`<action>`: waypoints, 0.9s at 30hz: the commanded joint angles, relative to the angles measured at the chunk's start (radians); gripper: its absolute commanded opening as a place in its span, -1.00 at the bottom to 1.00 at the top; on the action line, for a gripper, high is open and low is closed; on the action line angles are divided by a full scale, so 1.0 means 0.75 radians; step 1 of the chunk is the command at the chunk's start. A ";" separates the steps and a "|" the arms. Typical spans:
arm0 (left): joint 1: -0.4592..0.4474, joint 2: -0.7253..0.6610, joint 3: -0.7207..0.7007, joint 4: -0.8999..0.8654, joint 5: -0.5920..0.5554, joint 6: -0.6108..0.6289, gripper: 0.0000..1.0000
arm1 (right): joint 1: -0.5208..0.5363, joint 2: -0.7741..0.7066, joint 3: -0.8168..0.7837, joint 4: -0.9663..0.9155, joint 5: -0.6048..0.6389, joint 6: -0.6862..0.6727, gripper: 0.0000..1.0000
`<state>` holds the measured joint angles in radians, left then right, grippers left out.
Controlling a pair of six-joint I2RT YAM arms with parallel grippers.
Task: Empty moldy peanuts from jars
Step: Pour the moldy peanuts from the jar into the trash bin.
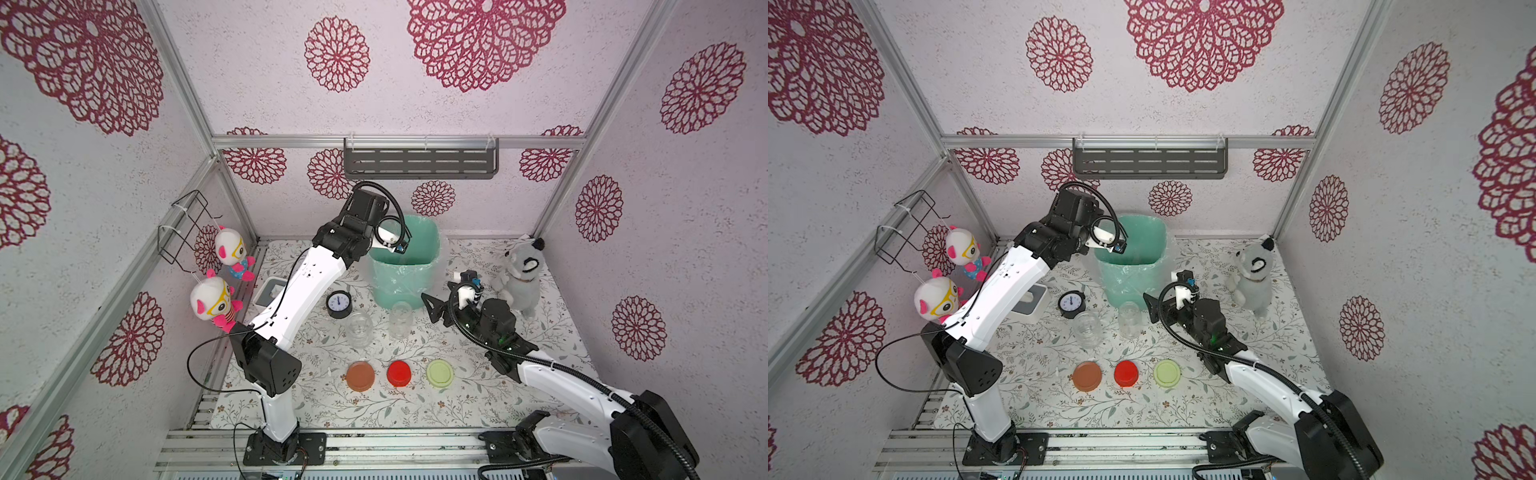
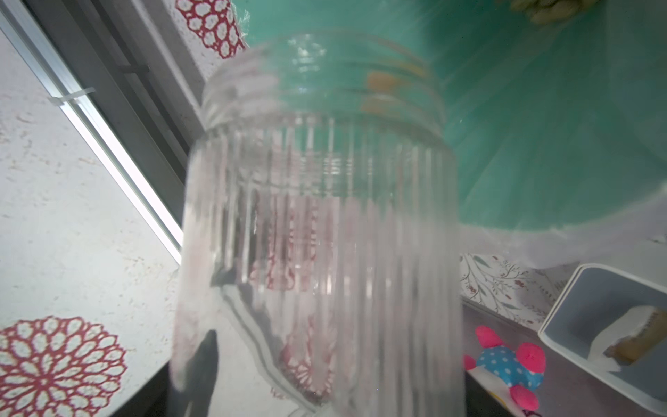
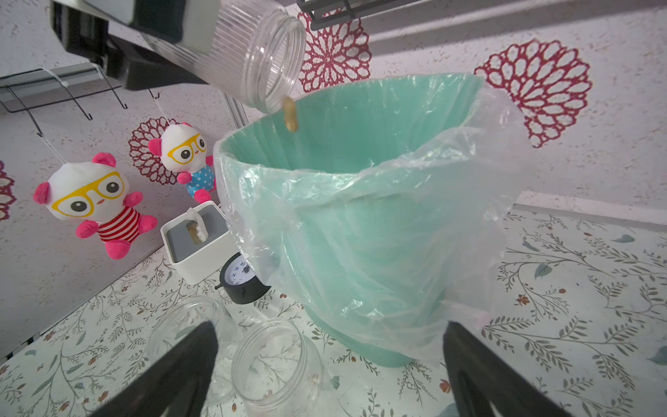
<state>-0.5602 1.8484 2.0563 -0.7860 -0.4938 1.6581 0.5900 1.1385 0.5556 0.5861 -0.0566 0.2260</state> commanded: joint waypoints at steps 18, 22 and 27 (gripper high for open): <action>-0.022 -0.053 -0.076 0.275 0.078 -0.123 -1.00 | 0.009 -0.041 0.013 0.070 0.006 -0.017 0.97; -0.001 -0.071 -0.091 0.291 0.193 -0.289 -1.00 | 0.009 -0.043 0.053 0.004 0.001 -0.021 0.97; 0.035 -0.114 -0.148 0.363 0.285 -0.458 -1.00 | 0.007 -0.057 0.107 -0.083 -0.013 -0.024 0.97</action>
<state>-0.5571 1.8378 1.9625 -0.6296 -0.3462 1.4246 0.5903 1.1358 0.5903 0.5331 -0.0570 0.2195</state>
